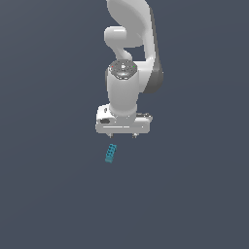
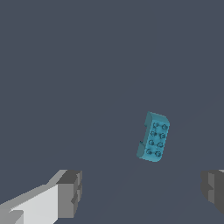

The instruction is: Pick up the object and move it to a goal position.

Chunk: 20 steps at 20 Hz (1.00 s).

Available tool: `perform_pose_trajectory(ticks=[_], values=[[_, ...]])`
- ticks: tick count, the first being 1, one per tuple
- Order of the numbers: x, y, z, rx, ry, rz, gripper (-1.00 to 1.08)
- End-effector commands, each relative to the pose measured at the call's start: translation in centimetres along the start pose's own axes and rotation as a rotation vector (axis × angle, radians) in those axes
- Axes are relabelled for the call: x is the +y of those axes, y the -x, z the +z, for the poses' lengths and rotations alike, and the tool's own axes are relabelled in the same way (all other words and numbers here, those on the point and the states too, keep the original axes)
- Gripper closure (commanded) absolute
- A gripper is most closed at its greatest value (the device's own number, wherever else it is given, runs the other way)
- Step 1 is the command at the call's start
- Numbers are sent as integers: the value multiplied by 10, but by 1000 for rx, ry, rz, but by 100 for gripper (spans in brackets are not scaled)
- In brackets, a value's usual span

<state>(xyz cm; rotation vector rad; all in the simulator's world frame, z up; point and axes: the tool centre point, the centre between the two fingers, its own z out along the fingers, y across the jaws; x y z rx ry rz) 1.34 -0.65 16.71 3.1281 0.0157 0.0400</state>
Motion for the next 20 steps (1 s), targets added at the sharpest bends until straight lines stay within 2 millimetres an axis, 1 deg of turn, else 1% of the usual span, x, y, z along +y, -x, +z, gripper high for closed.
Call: perform_pose_trajectory(ticks=[1,4,9,11,16,20], values=[[0,0,0,0,0,0,-92],[-4,-4,-6,12,-1,-10,-92],[-19,-16,-30,62,-6,-49,-92],[-21,-18,-32,66,-6,-53,-92],[-15,-17,-23,58,-7,-33,-92],[-4,-16,-5,44,-11,13,-92]])
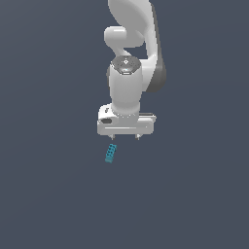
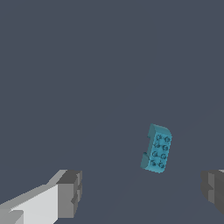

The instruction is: Pick up the object and move it to a goal position.

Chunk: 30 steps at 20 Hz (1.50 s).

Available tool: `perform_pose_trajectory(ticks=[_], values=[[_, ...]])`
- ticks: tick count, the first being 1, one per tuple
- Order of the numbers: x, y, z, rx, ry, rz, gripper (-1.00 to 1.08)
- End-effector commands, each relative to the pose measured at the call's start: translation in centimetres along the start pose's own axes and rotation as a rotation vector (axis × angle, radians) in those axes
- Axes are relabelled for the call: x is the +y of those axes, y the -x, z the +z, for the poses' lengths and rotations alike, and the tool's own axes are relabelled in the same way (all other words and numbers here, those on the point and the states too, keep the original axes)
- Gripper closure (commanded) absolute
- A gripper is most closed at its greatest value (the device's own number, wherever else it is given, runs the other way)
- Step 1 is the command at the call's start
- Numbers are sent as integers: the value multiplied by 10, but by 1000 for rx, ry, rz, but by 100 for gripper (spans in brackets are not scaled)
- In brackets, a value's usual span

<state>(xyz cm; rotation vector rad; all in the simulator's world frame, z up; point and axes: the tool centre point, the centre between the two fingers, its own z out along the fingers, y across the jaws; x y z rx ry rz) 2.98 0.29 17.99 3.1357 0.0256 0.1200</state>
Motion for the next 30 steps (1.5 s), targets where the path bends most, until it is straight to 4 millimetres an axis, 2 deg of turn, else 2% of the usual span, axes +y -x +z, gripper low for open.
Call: perform_pose_trajectory(ticks=[1,8,12,16,23,30], values=[[9,2,14,-11,-1,35,-92],[45,13,71,-52,0,177,-92],[60,19,94,-68,4,235,-92],[68,23,105,-76,6,264,-92],[68,24,111,-77,6,263,-92],[68,27,143,-77,6,266,-92]])
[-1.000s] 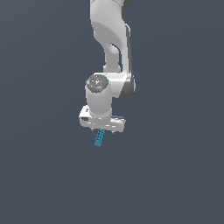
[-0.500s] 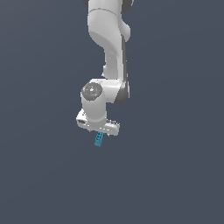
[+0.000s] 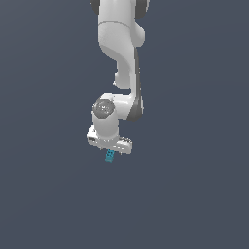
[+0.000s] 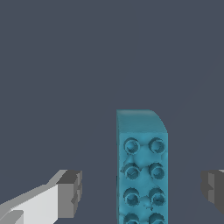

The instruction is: Pick up the object and move it to a goal position.

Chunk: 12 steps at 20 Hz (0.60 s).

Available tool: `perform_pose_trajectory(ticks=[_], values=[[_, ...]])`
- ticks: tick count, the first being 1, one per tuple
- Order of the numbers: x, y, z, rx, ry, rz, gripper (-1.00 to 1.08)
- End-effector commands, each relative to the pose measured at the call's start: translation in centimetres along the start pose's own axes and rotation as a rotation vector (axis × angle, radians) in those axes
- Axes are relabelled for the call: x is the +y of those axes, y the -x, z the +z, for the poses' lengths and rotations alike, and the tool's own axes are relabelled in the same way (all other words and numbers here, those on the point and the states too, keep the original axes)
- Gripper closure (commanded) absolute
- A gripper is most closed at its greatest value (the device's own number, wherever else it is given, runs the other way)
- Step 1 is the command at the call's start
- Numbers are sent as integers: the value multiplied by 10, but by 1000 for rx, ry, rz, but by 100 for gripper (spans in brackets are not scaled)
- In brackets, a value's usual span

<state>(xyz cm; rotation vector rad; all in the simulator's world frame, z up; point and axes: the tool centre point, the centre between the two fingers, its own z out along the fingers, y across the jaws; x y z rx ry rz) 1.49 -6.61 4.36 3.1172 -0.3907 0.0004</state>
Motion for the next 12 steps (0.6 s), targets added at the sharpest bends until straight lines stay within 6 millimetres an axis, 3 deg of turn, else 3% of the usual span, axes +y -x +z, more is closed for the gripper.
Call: perform_pose_trajectory(ticks=[1,7,8,12], values=[[0,0,12,0,0,1,-92],[0,-1,21,0,0,2,-92],[0,-1,21,0,0,2,108],[0,-1,21,0,0,2,108]])
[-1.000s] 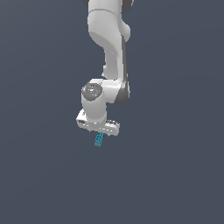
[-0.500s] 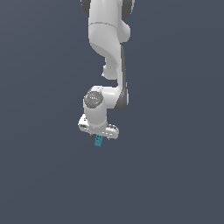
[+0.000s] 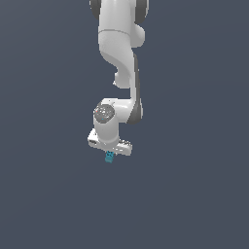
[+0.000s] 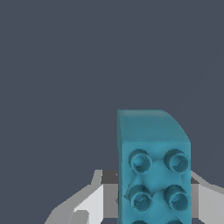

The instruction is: Pick up the object and move it to a goal position.

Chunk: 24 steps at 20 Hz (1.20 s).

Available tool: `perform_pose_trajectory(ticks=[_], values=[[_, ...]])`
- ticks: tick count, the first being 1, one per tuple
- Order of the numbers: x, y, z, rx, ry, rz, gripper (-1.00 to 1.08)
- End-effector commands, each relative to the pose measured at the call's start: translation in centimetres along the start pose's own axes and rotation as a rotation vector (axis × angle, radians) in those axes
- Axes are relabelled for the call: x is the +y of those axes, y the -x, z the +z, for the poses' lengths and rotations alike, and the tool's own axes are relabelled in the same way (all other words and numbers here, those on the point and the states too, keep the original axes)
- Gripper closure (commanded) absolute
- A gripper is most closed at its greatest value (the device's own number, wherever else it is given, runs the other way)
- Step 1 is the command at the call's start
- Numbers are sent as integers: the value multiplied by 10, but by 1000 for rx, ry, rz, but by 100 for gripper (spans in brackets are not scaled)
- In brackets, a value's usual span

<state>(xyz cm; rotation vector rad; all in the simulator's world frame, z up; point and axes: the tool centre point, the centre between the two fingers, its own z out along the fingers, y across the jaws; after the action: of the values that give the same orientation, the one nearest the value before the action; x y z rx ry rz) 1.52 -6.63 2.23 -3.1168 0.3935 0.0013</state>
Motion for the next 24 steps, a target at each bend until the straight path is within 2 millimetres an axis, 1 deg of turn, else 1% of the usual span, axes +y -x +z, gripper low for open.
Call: perform_pose_trajectory(ticks=[1,8,13,16,18,24], values=[[0,0,0,1,0,0,108],[-1,0,-1,0,0,0,108],[-11,3,-14,0,0,0,108],[-22,7,-29,0,0,0,108],[-32,10,-42,0,0,0,108],[-73,22,-95,1,0,0,108]])
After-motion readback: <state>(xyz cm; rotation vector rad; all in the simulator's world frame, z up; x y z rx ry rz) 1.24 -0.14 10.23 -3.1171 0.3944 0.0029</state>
